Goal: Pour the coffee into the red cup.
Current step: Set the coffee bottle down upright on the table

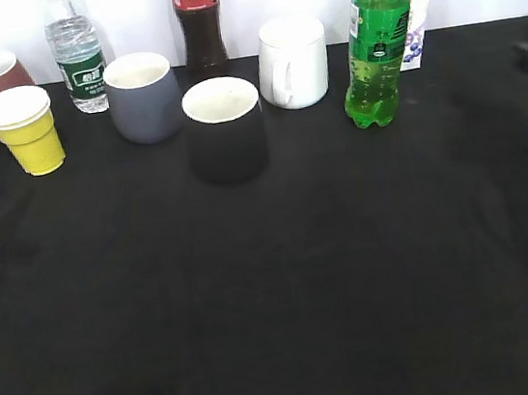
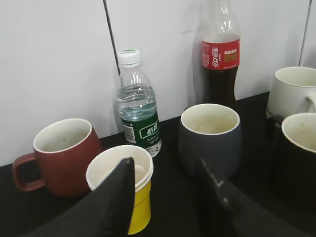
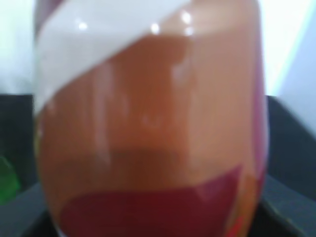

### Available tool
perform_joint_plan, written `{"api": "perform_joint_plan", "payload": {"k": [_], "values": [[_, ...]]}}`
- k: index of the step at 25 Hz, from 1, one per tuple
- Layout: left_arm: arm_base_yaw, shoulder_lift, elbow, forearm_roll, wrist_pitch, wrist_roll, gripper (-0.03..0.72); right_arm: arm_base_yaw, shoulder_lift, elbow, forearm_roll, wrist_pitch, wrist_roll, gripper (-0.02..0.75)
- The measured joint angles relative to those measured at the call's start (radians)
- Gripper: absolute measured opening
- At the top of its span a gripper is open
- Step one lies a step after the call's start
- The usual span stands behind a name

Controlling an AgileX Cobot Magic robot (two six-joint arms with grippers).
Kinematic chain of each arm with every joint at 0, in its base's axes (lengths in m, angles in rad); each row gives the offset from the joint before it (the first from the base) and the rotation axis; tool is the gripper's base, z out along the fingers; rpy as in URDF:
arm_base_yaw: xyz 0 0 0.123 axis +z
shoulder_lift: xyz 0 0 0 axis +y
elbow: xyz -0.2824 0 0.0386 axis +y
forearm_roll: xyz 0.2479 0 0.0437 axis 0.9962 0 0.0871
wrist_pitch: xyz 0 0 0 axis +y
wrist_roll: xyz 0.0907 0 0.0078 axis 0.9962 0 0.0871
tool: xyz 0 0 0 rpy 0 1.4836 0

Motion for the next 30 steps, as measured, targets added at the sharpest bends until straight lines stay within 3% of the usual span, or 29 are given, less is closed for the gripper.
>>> {"api": "perform_joint_plan", "payload": {"k": [5, 10, 13, 24, 28, 30], "values": [[0.000, 0.000, 0.000, 0.000, 0.000, 0.000, 0.311, -0.040, 0.224, -0.193, -0.186, 0.054, 0.164, 0.530], [0.000, 0.000, 0.000, 0.000, 0.000, 0.000, 0.311, -0.211, 0.375, -0.275, -0.644, 0.016, 0.536, 0.530], [0.000, 0.000, 0.000, 0.000, 0.000, 0.000, 0.311, -0.248, 0.477, -0.349, -0.802, -0.058, 0.620, 0.530], [0.000, 0.000, 0.000, 0.000, 0.000, 0.000, 0.308, -0.248, 0.748, -0.581, -1.092, -0.210, 0.685, 0.529], [0.000, 0.000, 0.000, 0.000, 0.000, 0.000, 0.305, -0.248, 0.751, -0.582, -1.123, -0.216, 0.688, 0.529], [0.000, 0.000, 0.000, 0.000, 0.000, 0.000, 0.304, -0.248, 0.751, -0.582, -1.127, -0.220, 0.688, 0.575]]}}
